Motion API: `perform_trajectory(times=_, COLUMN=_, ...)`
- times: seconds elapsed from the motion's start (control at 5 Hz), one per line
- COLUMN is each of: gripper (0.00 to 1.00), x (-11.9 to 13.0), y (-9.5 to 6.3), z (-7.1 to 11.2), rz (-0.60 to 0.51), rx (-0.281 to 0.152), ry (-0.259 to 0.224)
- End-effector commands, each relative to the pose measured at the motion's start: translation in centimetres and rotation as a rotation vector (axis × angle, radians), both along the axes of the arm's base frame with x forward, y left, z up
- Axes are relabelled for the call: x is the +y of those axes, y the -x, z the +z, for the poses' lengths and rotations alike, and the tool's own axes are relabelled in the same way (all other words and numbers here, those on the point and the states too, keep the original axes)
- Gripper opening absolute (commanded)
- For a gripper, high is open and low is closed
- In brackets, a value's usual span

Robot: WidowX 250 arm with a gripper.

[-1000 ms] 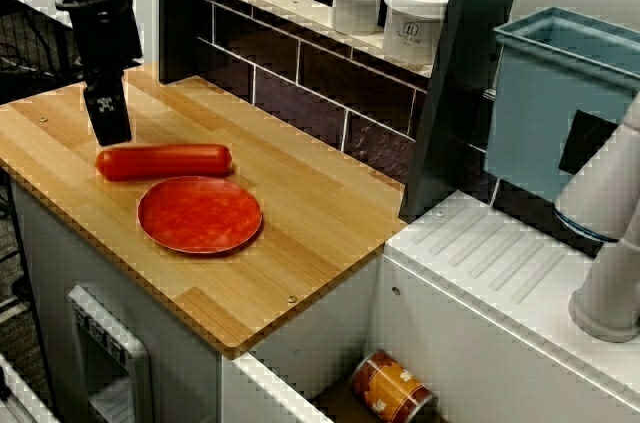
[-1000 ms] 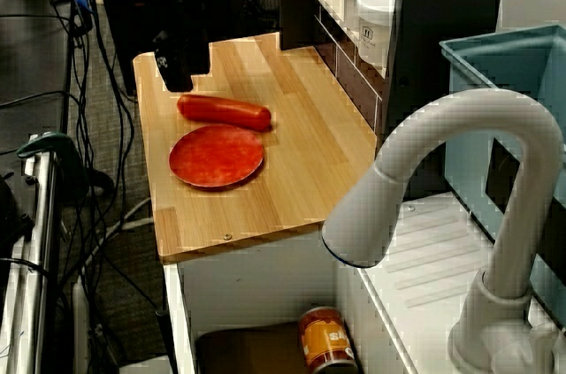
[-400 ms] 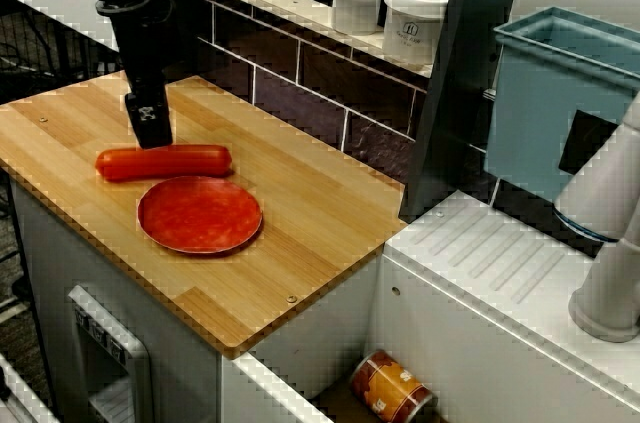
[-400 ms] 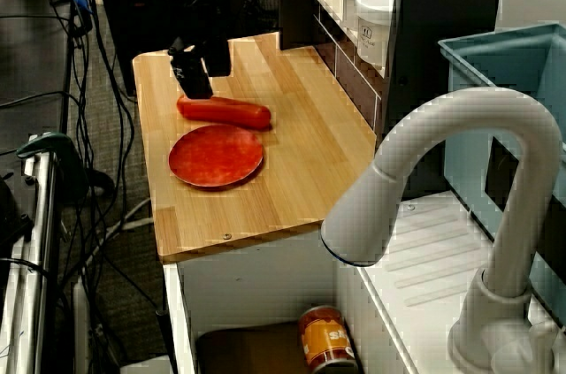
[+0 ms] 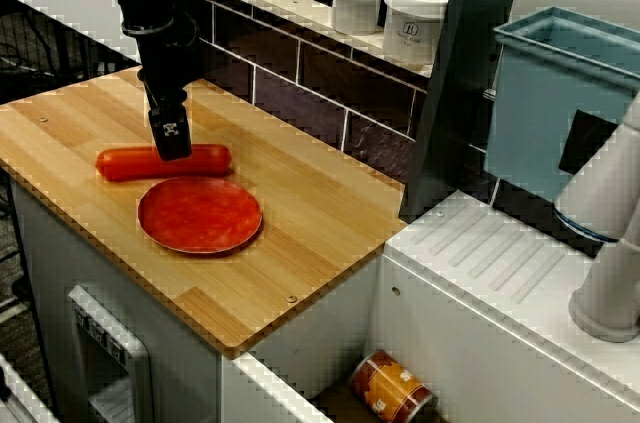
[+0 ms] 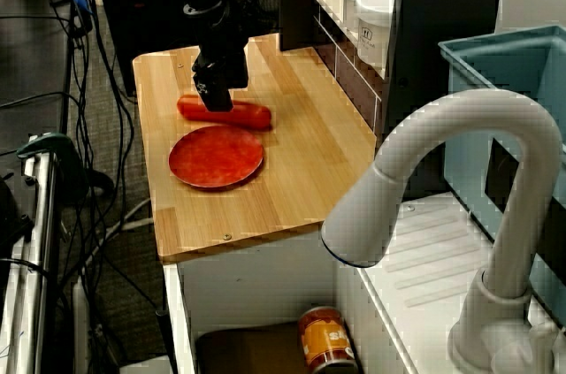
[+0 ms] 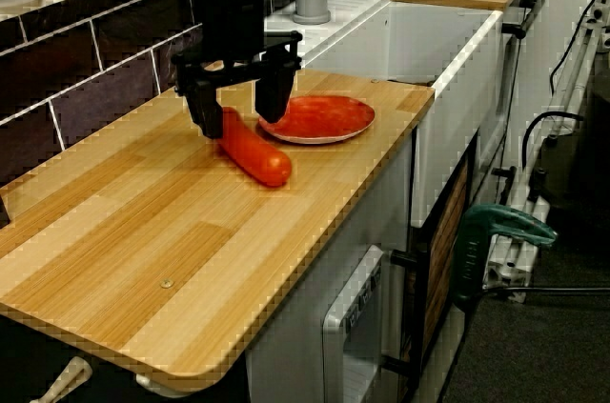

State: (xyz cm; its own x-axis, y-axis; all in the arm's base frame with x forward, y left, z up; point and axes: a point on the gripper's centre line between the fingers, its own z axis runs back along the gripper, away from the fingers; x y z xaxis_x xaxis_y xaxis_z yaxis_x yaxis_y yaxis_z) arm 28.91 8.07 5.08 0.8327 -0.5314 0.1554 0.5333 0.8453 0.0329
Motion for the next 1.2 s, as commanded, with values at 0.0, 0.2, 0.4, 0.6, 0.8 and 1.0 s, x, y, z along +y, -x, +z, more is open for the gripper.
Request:
perform_trajectory(times=0.0, gripper=1.0, x=1.1, y=0.1, z=0.6, rz=0.002, rx=-0.036, ry=-0.023)
perform_trajectory(times=0.2, gripper=1.0, x=0.9, y=1.0, z=0.6, rz=-0.011, rx=-0.042, ry=-0.024)
perform_trajectory(times=0.4, gripper=1.0, x=0.9, y=1.2, z=0.1, rz=-0.007, rx=-0.037, ry=-0.034)
perform_trajectory(times=0.6, gripper=1.0, x=0.9, y=0.9, z=-0.5, rz=-0.001, rx=-0.027, ry=-0.032)
perform_trajectory(times=0.8, gripper=0.0, x=1.1, y=0.6, z=-0.9, rz=0.01, rx=-0.028, ry=-0.034)
perform_trajectory(times=1.0, gripper=0.0, x=1.4, y=0.6, z=-1.3, rz=0.024, rx=-0.024, ry=-0.042)
